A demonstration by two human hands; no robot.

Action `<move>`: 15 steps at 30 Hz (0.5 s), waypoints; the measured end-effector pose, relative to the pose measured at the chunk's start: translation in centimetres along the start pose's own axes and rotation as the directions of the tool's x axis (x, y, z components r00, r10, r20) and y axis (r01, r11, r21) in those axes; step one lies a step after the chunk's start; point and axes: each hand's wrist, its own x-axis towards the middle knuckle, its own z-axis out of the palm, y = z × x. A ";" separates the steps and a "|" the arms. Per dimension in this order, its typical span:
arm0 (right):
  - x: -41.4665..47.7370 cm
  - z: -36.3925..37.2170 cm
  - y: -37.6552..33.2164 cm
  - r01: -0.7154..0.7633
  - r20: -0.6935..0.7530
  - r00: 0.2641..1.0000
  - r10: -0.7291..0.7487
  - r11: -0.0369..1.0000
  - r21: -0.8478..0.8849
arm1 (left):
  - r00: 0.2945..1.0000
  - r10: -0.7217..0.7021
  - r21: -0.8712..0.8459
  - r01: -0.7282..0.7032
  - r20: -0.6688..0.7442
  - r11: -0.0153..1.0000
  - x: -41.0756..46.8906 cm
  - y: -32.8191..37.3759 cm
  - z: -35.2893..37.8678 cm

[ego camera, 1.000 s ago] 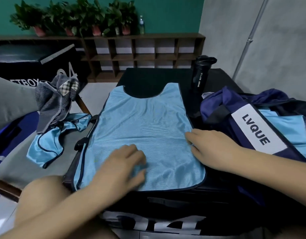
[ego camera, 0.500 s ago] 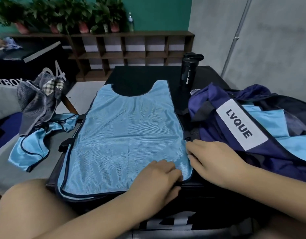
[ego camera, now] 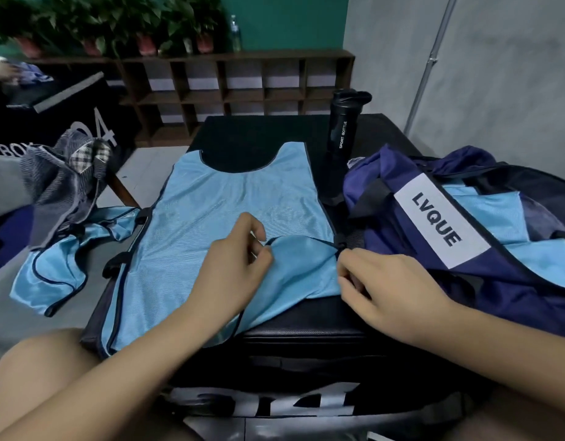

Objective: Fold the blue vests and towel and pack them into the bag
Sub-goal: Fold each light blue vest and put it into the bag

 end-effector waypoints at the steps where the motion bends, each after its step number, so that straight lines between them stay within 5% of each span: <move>1: -0.1 0.3 -0.1 0.024 0.040 0.999 -0.023 0.999 -0.037 | 1.000 0.001 0.006 -0.001 -0.001 1.000 0.0 -0.2 -0.2; 5: -0.4 1.7 0.1 0.066 0.110 0.993 -0.043 0.976 -0.210 | 0.997 0.058 0.084 -0.063 0.058 0.995 -0.2 -0.6 -0.5; 10: 0.4 2.2 0.3 -0.053 0.145 0.984 0.107 0.941 -0.335 | 0.973 0.191 0.131 -0.208 0.131 0.969 -1.2 -1.0 0.2; 15: 1.2 1.8 1.0 -0.219 0.219 0.951 0.220 0.975 -0.030 | 0.952 0.209 0.223 -0.259 0.224 0.940 -2.6 -0.9 1.5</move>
